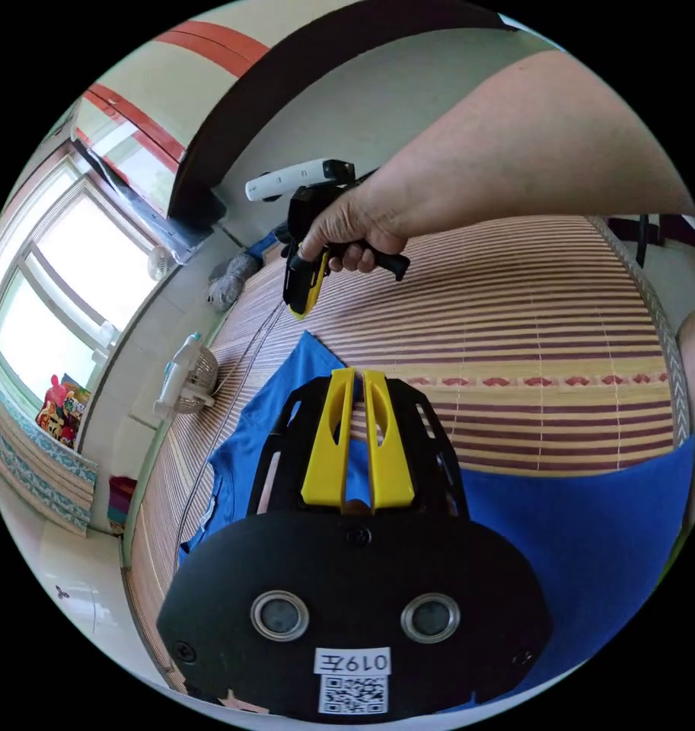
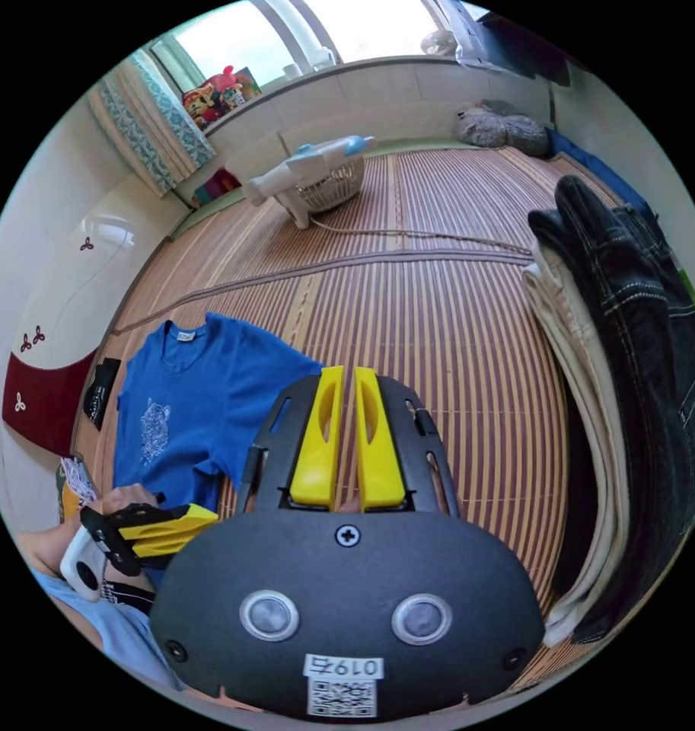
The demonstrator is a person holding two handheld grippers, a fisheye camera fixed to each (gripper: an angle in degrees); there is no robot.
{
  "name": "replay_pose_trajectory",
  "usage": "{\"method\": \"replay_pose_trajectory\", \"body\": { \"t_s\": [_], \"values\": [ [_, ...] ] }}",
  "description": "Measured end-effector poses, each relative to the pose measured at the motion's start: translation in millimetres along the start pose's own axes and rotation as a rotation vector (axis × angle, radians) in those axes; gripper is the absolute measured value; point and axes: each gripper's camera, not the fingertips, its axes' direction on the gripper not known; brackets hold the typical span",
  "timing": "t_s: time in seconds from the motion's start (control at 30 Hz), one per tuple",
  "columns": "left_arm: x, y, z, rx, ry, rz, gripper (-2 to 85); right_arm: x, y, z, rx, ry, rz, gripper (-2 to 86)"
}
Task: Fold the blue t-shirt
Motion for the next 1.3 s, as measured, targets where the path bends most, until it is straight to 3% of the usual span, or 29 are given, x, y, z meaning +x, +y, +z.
{"method": "replay_pose_trajectory", "body": {
  "t_s": [0.1,0.2,0.37,0.5,0.6,0.73,0.97,1.03,1.3],
  "values": [
    [-12,-10,15,-0.075,-0.019,-0.026,0.6,-21,-3,2,-0.005,-0.006,-0.018,-0.4],
    [-32,-11,28,-0.151,0.089,-0.109,0.9,-41,-3,16,-0.027,0.037,-0.05,-0.8],
    [-37,-13,7,-0.177,0.081,-0.052,1.0,-38,8,35,-0.064,0.044,-0.048,-1.0],
    [-47,-6,-31,-0.183,-0.031,0.013,1.2,-48,12,19,-0.027,0.098,-0.074,-1.0],
    [-69,24,-84,-0.186,-0.055,-0.008,1.2,-78,23,-13,0.059,0.167,-0.154,-0.9],
    [-106,113,-135,-0.297,0.088,-0.17,1.2,-123,61,-39,0.028,0.01,-0.258,-0.8],
    [-186,287,-231,-0.39,0.261,-0.575,1.0,-119,147,-37,-0.056,-0.201,-0.096,-0.3],
    [-204,316,-242,-0.419,0.284,-0.614,0.9,-110,153,-38,-0.05,-0.246,-0.037,0.0],
    [-272,340,-295,-0.209,0.382,-0.563,1.0,-49,165,-29,0.028,-0.491,0.359,4.6]
  ]
}}
